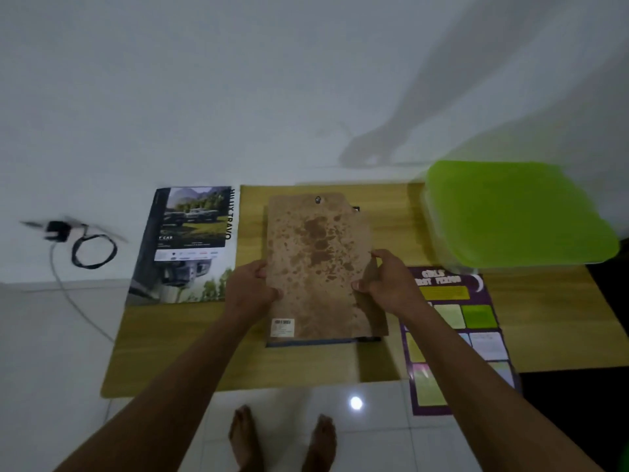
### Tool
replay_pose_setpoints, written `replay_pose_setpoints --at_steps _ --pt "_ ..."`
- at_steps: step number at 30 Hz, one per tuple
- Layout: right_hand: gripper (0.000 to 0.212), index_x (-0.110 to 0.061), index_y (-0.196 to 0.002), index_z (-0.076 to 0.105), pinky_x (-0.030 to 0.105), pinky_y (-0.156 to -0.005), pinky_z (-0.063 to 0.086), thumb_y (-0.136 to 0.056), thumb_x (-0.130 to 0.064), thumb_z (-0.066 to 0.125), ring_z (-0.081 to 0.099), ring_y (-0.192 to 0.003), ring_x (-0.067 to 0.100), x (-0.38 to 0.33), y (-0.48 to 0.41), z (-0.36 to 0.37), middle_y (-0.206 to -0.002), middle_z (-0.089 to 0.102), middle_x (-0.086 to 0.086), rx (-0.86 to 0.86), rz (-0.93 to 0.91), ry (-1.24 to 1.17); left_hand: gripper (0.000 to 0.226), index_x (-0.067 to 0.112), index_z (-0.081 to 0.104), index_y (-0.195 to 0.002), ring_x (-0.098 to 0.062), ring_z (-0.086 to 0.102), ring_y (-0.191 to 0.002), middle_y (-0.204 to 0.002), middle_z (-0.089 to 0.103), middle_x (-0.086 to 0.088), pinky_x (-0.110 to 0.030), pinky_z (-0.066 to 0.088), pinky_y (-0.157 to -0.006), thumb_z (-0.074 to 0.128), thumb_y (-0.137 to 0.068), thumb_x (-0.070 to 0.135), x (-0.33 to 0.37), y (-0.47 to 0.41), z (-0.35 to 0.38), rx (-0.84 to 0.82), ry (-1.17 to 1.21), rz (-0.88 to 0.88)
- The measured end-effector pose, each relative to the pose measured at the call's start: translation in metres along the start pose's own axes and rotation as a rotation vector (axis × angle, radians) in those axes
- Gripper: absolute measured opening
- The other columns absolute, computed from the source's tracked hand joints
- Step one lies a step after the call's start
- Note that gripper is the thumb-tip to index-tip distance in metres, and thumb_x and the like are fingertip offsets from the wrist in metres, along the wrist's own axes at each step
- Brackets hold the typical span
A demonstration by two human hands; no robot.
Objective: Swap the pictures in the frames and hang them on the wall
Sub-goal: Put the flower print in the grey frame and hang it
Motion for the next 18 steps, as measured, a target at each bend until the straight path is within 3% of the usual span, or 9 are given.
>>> replay_pose_setpoints --at_steps 3,5,8,13,15,18 --pt "0.11 -0.029 -0.138 0.04 0.045 -0.095 0.053 -0.039 -0.06 0.077 0.06 -0.114 0.025 0.003 0.0 0.011 -0.123 0.063 0.006 0.035 -0.034 0.075 0.065 0.01 0.058 -0.13 -0.023 0.063 -0.091 -0.104 0.067 -0.006 -0.029 0.049 -0.078 0.077 -0.068 0.001 -0.015 -0.005 0.004 0.007 -0.065 0.03" --pt "0.113 -0.026 -0.148 0.03 0.042 -0.097 0.05 -0.053 -0.047 0.087 0.056 -0.119 0.027 -0.01 0.011 0.012 -0.128 0.057 0.008 0.055 -0.055 0.12 0.065 0.012 0.059 -0.129 -0.025 0.065 -0.094 -0.108 0.069 -0.008 -0.03 0.049 -0.079 0.076 -0.068 0.0 -0.02 -0.007 0.008 0.021 -0.102 0.057" --pt "0.104 -0.018 -0.154 0.024 0.035 -0.094 0.046 -0.072 -0.027 0.086 0.05 -0.122 0.032 -0.014 0.014 0.017 -0.132 0.05 0.015 0.055 -0.063 0.196 0.065 0.016 0.058 -0.131 -0.022 0.065 -0.088 -0.11 0.068 -0.006 -0.026 0.048 -0.074 0.072 -0.069 -0.001 -0.026 -0.012 0.014 0.033 -0.106 0.051" --pt "0.101 -0.015 -0.156 0.02 0.041 -0.103 0.044 -0.077 -0.026 0.083 0.042 -0.131 0.036 -0.01 0.006 0.02 -0.142 0.043 0.017 0.024 -0.043 0.236 0.058 0.013 0.063 -0.125 -0.016 0.057 -0.079 -0.107 0.069 -0.006 -0.022 0.043 -0.068 0.066 -0.071 -0.007 -0.024 -0.019 0.02 0.053 -0.117 0.077" --pt "0.1 -0.015 -0.156 0.019 0.04 -0.106 0.041 -0.079 -0.027 0.082 0.04 -0.133 0.036 -0.009 0.004 0.02 -0.143 0.04 0.017 0.018 -0.034 0.245 0.06 0.013 0.062 -0.126 -0.019 0.058 -0.082 -0.107 0.068 -0.008 -0.025 0.045 -0.069 0.067 -0.07 -0.005 -0.025 -0.024 0.021 0.062 -0.145 0.088" --pt "0.093 -0.017 -0.154 0.024 0.035 -0.103 0.039 -0.081 -0.027 0.08 0.04 -0.131 0.035 -0.01 0.003 0.02 -0.138 0.041 0.019 0.014 -0.033 0.279 0.066 0.016 0.059 -0.129 -0.03 0.061 -0.094 -0.11 0.065 -0.014 -0.039 0.055 -0.078 0.069 -0.065 0.004 -0.033 -0.032 0.024 0.066 -0.167 0.06"
Point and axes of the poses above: each hand's wrist, its own y-axis away from the middle knuckle, its own z-axis out of the palm, x = y × z, the point moved 5 cm from there along -y, towards the middle knuckle
